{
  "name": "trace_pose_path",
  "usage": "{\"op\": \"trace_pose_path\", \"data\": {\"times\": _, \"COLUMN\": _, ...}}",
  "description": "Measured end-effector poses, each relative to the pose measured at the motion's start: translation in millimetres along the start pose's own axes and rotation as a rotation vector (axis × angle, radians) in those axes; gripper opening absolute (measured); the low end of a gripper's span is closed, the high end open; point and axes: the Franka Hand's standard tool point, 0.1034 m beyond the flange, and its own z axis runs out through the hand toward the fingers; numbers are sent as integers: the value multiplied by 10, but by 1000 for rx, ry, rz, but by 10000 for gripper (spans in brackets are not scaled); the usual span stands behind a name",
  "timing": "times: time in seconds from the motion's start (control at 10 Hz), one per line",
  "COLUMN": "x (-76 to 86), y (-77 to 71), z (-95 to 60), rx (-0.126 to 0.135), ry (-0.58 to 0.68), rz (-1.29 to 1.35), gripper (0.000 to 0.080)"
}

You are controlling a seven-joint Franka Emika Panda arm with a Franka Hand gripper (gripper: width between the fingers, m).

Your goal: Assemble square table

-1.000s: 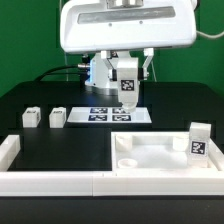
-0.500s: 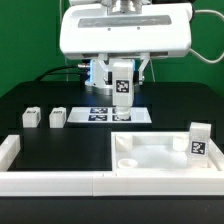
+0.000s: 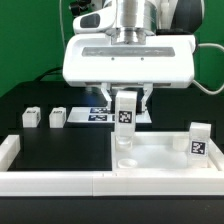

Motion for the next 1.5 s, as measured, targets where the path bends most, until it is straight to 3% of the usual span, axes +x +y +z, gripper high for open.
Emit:
{"op": "trace_pose_path", "data": {"times": 0.3, "x": -113, "y": -112, "z": 200, "rx": 1, "ry": -15, "rz": -20, "gripper": 287}}
{"op": "trace_pose_path", "data": {"times": 0.7, "x": -196, "y": -92, "z": 273, "rx": -6, "ry": -12, "rz": -29, "gripper": 287}}
{"op": "trace_pose_path", "data": {"times": 1.1, "x": -159, "y": -94, "z": 299, "rx": -13, "ry": 53, "rz": -37, "gripper": 288}}
{"op": "trace_pose_path", "data": {"times": 1.2, "x": -164, "y": -94, "z": 301, "rx": -13, "ry": 52, "rz": -39, "gripper": 385}}
{"op": "trace_pose_path", "data": {"times": 1.3, "x": -164, "y": -94, "z": 302, "rx": -13, "ry": 52, "rz": -40, "gripper": 385}}
{"op": "trace_pose_path", "data": {"times": 1.4, "x": -165, "y": -94, "z": 302, "rx": -13, "ry": 52, "rz": -41, "gripper": 562}}
{"op": "trace_pose_path", "data": {"times": 1.5, "x": -166, "y": -94, "z": 303, "rx": -13, "ry": 52, "rz": -41, "gripper": 631}}
